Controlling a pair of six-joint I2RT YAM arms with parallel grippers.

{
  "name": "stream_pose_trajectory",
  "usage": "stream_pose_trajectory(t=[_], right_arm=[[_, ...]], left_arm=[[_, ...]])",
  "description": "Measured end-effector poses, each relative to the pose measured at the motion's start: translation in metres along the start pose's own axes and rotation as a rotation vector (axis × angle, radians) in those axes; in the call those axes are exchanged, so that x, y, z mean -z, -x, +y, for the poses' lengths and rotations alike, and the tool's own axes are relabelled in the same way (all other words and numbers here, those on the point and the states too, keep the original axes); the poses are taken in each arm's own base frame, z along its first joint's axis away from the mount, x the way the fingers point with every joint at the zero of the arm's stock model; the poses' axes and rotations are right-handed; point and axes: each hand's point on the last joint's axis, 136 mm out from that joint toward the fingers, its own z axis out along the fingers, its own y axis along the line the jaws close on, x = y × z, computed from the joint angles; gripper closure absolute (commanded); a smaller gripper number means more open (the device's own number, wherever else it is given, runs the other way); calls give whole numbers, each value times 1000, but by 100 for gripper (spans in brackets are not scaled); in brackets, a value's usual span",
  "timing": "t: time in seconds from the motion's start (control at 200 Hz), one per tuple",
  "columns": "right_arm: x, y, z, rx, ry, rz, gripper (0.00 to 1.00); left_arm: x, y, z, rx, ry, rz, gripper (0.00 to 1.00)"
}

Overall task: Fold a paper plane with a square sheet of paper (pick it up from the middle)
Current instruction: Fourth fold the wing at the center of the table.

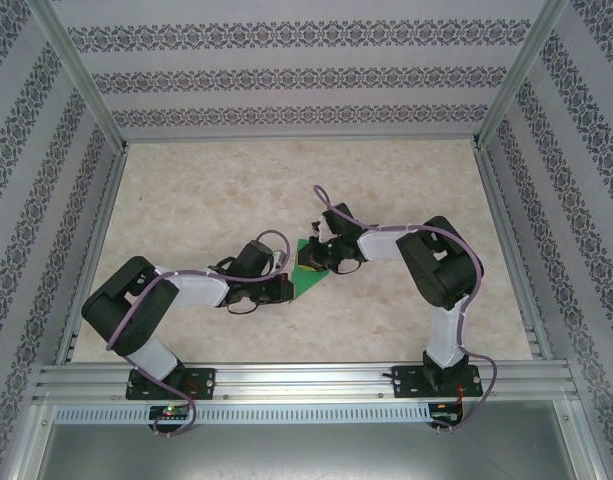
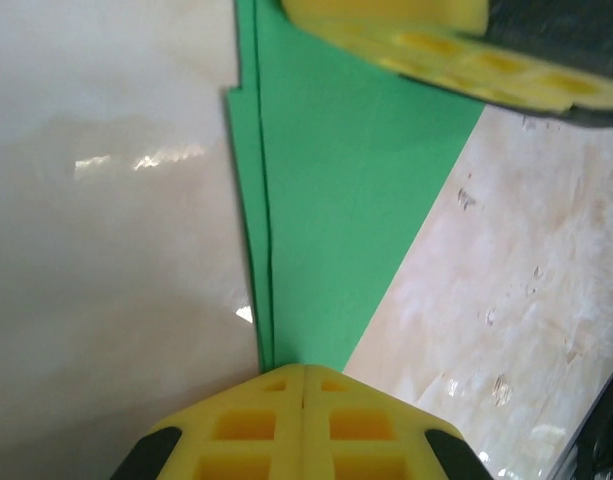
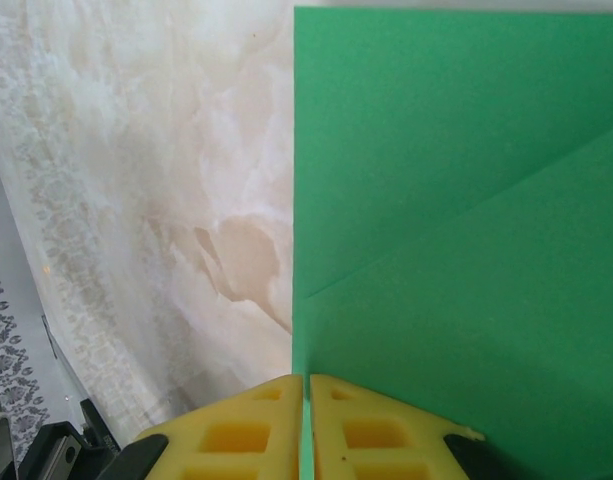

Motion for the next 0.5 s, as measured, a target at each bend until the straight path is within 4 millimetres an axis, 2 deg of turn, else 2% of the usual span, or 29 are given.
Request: stream_pose_trajectory(t=[0.24,0.5], right_arm=[[0,0,0,1,0,0,88],[-1,0,1,5,-5,2,86]], left_arm=[[10,-14,6,8,16,22,95],[43,-50,24,66,117,98,90]])
